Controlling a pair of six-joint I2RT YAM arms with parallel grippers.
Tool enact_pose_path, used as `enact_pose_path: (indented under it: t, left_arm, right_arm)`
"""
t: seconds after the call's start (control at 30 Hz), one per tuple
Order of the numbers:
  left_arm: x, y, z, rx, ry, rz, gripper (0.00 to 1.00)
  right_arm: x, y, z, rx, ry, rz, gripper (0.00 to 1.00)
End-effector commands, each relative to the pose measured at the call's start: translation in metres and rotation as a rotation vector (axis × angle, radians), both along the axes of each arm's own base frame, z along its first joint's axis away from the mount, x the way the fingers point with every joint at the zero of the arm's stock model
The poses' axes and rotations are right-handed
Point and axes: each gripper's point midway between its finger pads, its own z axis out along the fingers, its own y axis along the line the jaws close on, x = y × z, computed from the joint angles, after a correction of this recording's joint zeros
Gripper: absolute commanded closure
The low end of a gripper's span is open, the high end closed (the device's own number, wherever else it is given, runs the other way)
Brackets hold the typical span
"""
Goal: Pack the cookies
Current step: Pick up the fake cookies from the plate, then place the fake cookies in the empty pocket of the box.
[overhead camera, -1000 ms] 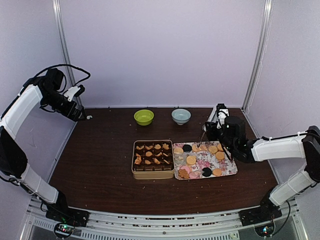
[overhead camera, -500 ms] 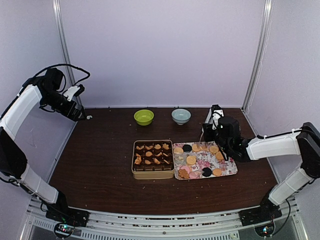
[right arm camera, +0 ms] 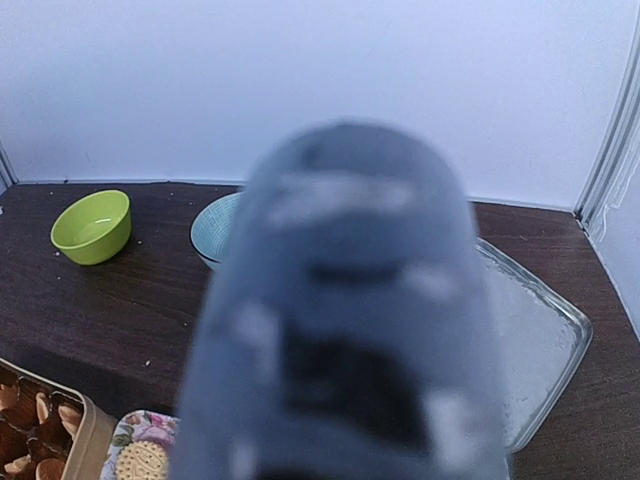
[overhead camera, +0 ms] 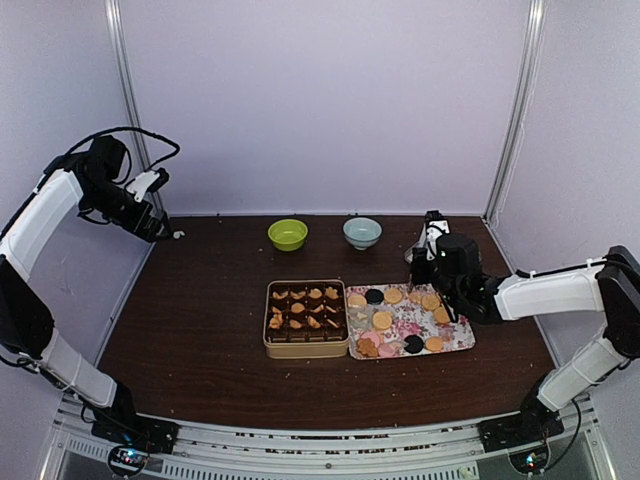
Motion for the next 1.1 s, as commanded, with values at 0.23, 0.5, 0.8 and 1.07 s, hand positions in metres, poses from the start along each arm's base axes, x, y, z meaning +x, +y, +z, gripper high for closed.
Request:
enact_pose_path:
  t: [0.23,0.5,0.8,1.07]
  left_arm:
    - [-0.001,-0.004,0.013,-0.007,-0.043,-0.019,0.02]
    - [-0.003,-0.004,0.008,-0.002,-0.031,-0.022,0.02]
    - [-0.004,-0.002,-0.005,0.008,0.003,-0.019,0.02]
    - [-0.005,0.000,-0.006,0.019,0.004,-0.018,0.02]
  right_arm:
    - [-0.011,-0.010,0.054,0.063,-0.095,-0.019,0.92]
    - [-0.033,0.017,0.096,0.113,-0.151,0.113,0.99]
    - [-0.096,0.110,0.150,0.300,-0.165,0.488,0.99]
    - [-0.136,0.212,0.160,0.448,-0.118,0.831,0.99]
